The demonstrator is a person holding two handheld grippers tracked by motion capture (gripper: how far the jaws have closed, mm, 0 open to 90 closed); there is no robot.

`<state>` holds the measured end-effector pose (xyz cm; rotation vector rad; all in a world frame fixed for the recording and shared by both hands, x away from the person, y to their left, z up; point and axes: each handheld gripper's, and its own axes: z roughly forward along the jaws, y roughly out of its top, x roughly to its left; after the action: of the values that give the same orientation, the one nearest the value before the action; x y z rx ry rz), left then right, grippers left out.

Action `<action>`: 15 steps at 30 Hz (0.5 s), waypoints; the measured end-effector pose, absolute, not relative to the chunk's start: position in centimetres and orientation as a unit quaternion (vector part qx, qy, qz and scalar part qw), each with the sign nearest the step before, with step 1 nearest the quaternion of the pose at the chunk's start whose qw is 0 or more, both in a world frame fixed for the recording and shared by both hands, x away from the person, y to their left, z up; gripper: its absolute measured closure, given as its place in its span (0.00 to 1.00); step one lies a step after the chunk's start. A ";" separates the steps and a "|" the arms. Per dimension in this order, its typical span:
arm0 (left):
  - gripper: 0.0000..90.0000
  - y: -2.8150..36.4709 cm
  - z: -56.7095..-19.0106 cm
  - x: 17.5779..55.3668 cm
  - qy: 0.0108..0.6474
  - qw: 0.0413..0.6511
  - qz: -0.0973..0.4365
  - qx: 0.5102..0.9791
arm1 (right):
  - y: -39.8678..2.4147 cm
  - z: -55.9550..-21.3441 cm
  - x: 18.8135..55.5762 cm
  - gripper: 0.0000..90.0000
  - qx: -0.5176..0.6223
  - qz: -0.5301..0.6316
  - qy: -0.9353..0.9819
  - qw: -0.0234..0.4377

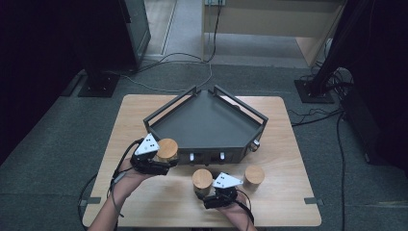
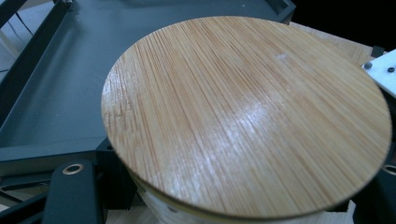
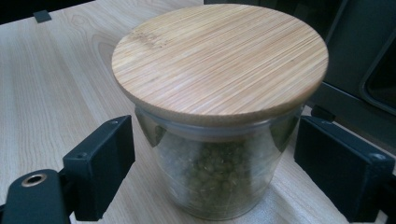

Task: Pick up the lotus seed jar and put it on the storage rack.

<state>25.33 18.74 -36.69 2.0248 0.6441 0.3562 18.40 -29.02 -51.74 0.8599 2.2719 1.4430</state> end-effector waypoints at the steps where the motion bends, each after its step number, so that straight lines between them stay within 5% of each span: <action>1: 0.28 18.8 -36.6 25.4 0.264 0.476 0.143 0.826 | -29.0 -51.7 18.4 0.14 0.300 0.504 0.794 0.157; 15: 0.28 18.8 -35.5 25.9 0.262 0.477 0.151 0.826 | -28.9 -51.7 18.4 0.14 0.298 0.502 0.796 0.159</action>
<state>25.86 18.80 -35.51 2.0172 0.6396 0.3700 18.40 -28.94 -51.68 0.8512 2.2763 1.4354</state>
